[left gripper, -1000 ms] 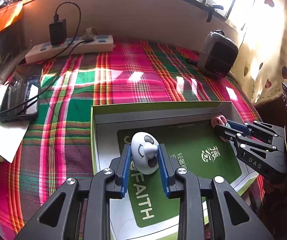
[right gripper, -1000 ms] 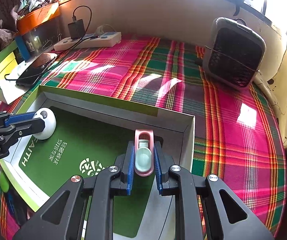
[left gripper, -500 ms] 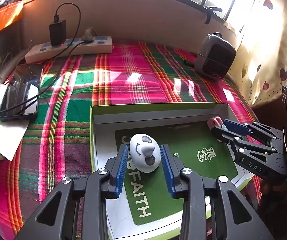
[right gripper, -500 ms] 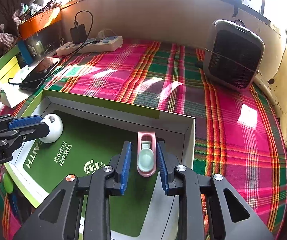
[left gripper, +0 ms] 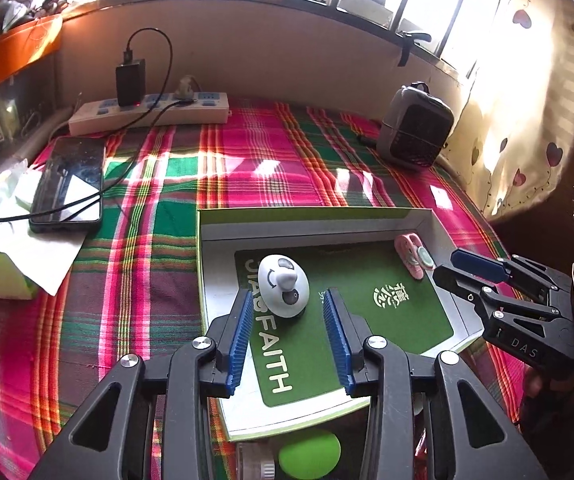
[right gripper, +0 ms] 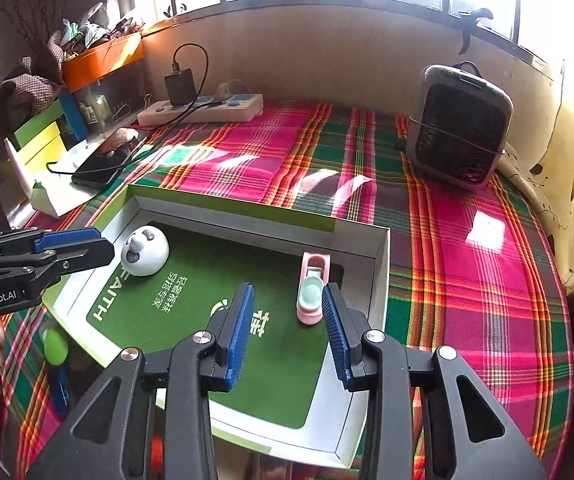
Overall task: Organize rigid objects
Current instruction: 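Open the left tool over the box while the right tool releases the pink holder, then grasp the red-capped brown bottle with the left tool while the right tool grasps the silver bar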
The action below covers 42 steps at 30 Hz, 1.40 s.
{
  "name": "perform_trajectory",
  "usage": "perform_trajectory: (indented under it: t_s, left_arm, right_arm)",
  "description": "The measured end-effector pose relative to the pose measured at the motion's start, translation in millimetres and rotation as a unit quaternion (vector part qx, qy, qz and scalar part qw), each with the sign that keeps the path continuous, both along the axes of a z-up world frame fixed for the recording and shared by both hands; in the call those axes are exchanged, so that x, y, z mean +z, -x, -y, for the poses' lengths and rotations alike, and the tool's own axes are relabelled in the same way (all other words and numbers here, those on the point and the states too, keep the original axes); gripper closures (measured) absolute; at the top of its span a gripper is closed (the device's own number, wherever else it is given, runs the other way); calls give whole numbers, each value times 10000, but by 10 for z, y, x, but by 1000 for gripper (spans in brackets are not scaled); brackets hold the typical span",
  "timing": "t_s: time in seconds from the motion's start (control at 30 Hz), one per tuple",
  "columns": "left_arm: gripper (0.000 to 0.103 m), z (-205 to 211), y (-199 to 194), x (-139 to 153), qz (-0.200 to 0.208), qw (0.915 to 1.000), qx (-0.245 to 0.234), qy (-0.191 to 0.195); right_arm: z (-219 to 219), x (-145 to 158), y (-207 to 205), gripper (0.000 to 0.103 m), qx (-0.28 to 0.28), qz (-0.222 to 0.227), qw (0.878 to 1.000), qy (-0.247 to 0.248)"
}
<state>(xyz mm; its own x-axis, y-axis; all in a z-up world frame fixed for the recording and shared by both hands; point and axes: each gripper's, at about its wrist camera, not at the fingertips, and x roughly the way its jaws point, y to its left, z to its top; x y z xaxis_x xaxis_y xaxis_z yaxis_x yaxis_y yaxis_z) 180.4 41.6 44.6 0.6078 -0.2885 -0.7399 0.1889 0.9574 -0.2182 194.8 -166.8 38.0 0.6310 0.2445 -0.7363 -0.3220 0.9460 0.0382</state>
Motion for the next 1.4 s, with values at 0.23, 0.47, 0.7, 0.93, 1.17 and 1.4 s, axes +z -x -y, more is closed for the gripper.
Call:
perform_trajectory:
  t_s: [0.23,0.47,0.7,0.93,1.17,1.4]
  left_arm:
    - [67,14,312,107,155,9999,-40,37]
    - [67,38,601,171,292,9994,-97,151]
    - [67,78,845,125,265,9987,-179,384]
    - [67,125,1017,101,225,9980,-274,517]
    - [67,167,1079,56,142,9983,-307,482]
    - [67,269,1097,24,62,9983,-403,408]
  right_arm:
    - [151,23,302,66,-148,18,9998,-131]
    - [299,-15,657,66,-275,-10,9993,-252]
    - [375,-132,918,65,-340,-162,9989,-282]
    - [360,-245,1075,65,-197,-318,9991,-222]
    - [271,-317,1063,65,-131,-400,9991,-22]
    - [242,-359,1057,65,-100,-399,9990,171]
